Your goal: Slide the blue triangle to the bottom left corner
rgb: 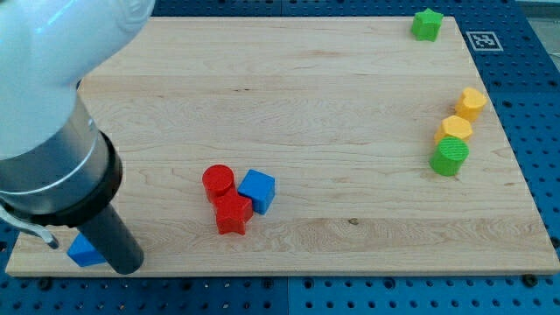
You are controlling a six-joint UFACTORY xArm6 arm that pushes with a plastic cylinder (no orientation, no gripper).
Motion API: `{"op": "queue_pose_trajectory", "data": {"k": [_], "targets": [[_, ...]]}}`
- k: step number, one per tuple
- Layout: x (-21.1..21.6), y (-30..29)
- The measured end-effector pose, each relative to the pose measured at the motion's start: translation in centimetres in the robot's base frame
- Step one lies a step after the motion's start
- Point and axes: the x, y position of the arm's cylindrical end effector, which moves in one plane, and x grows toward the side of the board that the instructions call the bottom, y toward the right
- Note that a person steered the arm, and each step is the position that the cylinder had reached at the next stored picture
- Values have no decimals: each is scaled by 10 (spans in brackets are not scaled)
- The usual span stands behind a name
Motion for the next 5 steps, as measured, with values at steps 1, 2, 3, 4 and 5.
{"op": "queue_pose_trajectory", "data": {"k": [1,2,3,4,5], "targets": [[-1,-18],[0,-53],[-1,-61],[-1,-52],[0,-24]]}}
